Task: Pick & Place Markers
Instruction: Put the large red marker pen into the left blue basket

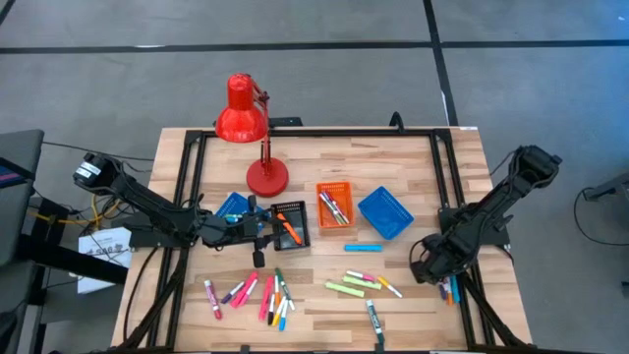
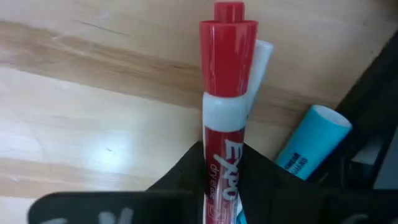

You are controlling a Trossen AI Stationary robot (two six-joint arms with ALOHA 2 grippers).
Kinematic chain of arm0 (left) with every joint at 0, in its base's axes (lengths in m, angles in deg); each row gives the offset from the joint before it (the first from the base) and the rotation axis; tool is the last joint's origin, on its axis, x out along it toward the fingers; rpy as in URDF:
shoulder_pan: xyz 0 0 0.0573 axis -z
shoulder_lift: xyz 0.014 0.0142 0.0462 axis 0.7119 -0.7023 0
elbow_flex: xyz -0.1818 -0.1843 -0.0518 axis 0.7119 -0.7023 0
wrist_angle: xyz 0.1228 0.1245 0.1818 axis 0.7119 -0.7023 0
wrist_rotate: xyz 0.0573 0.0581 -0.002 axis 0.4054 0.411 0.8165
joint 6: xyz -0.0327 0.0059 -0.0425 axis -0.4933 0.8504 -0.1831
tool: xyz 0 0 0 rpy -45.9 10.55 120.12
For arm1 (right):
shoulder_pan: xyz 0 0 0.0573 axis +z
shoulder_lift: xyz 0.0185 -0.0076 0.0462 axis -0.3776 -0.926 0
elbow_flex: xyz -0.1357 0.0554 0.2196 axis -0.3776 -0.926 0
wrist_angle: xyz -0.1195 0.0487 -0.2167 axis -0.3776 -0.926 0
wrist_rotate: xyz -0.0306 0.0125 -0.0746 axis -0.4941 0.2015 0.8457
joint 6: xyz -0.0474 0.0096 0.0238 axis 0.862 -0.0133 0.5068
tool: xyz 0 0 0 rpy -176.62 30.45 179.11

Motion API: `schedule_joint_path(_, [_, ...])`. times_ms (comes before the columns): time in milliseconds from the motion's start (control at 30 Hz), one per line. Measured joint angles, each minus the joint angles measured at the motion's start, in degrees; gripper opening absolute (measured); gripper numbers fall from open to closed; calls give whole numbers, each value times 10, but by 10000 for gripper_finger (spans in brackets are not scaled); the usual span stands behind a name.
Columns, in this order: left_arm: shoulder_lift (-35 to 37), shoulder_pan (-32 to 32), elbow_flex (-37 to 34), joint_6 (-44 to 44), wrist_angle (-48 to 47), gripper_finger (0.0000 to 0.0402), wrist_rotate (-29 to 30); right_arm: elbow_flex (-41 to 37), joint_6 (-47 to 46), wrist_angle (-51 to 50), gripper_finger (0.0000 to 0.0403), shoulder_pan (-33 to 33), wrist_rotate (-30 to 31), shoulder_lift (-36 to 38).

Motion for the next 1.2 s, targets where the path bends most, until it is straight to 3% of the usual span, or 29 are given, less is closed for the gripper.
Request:
schedule_joint_path(300, [0,-6,0,0,7,118,0,42,55,8,80,-23,105,-2])
schedule_joint_path(533, [0,-14,0,0,7,118,0,59,120,14,53,-71,139,-1])
schedule_joint_path(667, [0,-14,0,0,8,118,0,68,189,39,57,-106,189,-1])
schedule_joint_path(1000, [0,-15,0,0,16,118,0,137,445,178,60,-209,296,-1])
schedule_joint_path(1200, [0,-15,0,0,18,118,0,179,680,301,62,-253,380,-10])
